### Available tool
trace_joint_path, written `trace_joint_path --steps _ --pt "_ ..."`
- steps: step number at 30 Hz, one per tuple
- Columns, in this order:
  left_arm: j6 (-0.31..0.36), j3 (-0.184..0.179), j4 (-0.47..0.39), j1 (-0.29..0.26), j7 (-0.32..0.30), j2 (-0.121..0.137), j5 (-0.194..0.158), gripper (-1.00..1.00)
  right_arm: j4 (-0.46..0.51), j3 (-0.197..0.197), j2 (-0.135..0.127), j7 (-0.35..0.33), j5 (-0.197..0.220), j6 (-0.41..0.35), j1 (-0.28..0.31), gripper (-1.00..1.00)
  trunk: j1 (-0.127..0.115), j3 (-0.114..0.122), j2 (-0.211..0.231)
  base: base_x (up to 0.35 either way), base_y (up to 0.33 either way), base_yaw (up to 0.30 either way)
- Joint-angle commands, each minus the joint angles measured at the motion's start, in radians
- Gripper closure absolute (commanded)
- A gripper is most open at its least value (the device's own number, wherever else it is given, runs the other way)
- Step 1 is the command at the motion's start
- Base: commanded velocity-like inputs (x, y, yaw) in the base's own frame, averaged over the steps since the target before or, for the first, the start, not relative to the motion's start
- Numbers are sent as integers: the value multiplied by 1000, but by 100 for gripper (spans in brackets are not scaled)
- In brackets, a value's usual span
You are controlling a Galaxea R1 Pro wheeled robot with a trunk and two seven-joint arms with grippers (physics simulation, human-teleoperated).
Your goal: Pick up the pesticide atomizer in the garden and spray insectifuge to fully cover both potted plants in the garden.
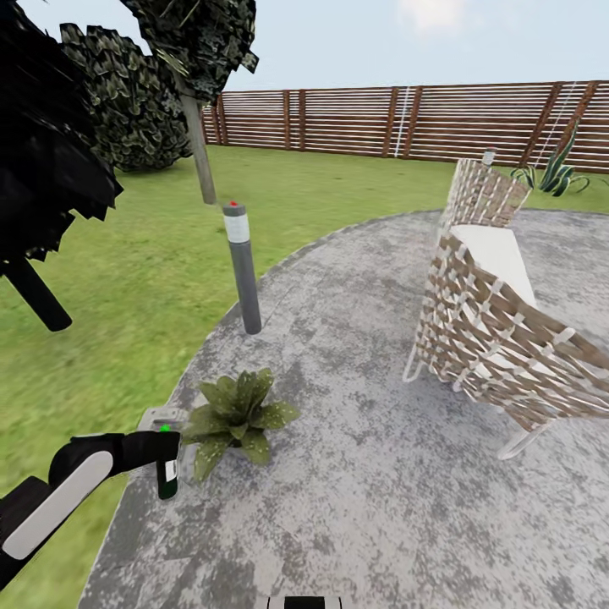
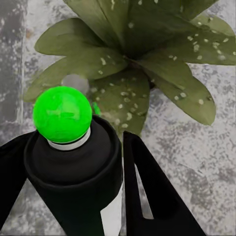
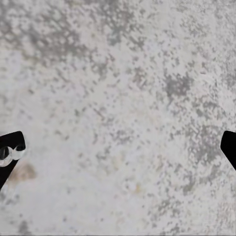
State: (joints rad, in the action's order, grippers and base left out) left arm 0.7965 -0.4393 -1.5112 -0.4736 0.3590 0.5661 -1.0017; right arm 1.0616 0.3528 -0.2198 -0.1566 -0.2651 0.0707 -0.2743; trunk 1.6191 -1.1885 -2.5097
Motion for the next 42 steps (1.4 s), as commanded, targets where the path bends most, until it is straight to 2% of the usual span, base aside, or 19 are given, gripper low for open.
trace_joint_path --steps 1,5,9,13,15,16,18,20,21,26,42 --pt "-1 -2 1 -1 9 0 0 100 2 3 0 -6 -9 3 0 -100 0 -1 0 231 269 0" --pt "-5 -3 14 0 9 0 15 100 1 3 0 -6 -9 3 0 -100 0 -1 0 239 262 0" --pt "-12 -8 72 0 8 -3 26 100 1 3 0 -6 -9 3 0 -100 0 -1 0 251 251 0" --pt "-3 -12 95 0 6 0 116 100 1 3 -1 -6 -9 3 0 -100 0 -1 0 256 246 0" --pt "-1 -13 117 1 -8 1 145 100 1 3 -1 -6 -9 3 0 -100 0 -1 0 257 245 0" --pt "0 -17 135 1 -63 1 179 100 1 3 -1 -6 -9 2 0 -100 0 -1 0 257 245 0" --pt "-2 -18 139 1 -94 1 205 100 1 4 -1 -5 -9 2 0 -100 0 -1 0 257 245 0" --pt "-8 -19 145 8 -181 1 264 100 1 3 0 -5 -9 1 0 -100 0 -1 0 257 245 -59" --pt "-15 -12 149 24 -281 1 327 100 1 3 -1 -5 -9 -4 0 -100 0 -1 0 232 272 -236" --pt "-38 -12 164 29 -305 -2 342 100 1 3 0 -3 -10 -13 5 -100 0 -1 0 200 292 -262" --pt "-55 -15 182 30 -308 -8 345 100 1 3 -1 -3 -11 -17 20 -100 0 -1 0 52 321 -276"
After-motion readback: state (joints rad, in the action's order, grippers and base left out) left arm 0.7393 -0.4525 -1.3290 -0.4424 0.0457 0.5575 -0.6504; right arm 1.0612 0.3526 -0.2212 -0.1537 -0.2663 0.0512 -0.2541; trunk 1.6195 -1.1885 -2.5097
